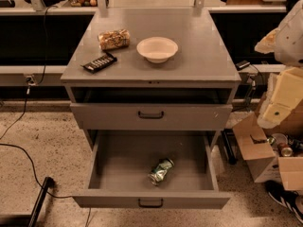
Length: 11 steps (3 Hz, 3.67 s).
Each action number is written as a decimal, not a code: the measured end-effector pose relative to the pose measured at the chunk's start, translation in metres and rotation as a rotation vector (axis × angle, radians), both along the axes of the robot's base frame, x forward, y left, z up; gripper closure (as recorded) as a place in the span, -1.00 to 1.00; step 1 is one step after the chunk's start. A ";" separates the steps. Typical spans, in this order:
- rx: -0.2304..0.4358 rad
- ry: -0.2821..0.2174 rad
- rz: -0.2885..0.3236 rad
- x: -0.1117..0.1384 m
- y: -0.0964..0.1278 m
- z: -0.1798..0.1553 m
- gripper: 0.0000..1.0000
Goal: Pick green can from middle drawer and place on counter
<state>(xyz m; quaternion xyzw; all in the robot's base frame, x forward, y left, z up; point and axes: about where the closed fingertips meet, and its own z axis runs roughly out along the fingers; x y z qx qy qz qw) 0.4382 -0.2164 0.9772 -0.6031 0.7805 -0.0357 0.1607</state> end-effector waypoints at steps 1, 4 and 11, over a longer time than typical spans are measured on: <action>0.000 0.000 0.000 0.000 0.000 0.000 -1.00; 0.222 0.084 0.335 -0.033 0.071 -0.094 -1.00; -0.118 -0.042 0.907 -0.011 0.114 -0.206 -1.00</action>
Offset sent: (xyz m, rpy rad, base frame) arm -0.0079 0.0045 -0.0218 0.0815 0.1598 0.1220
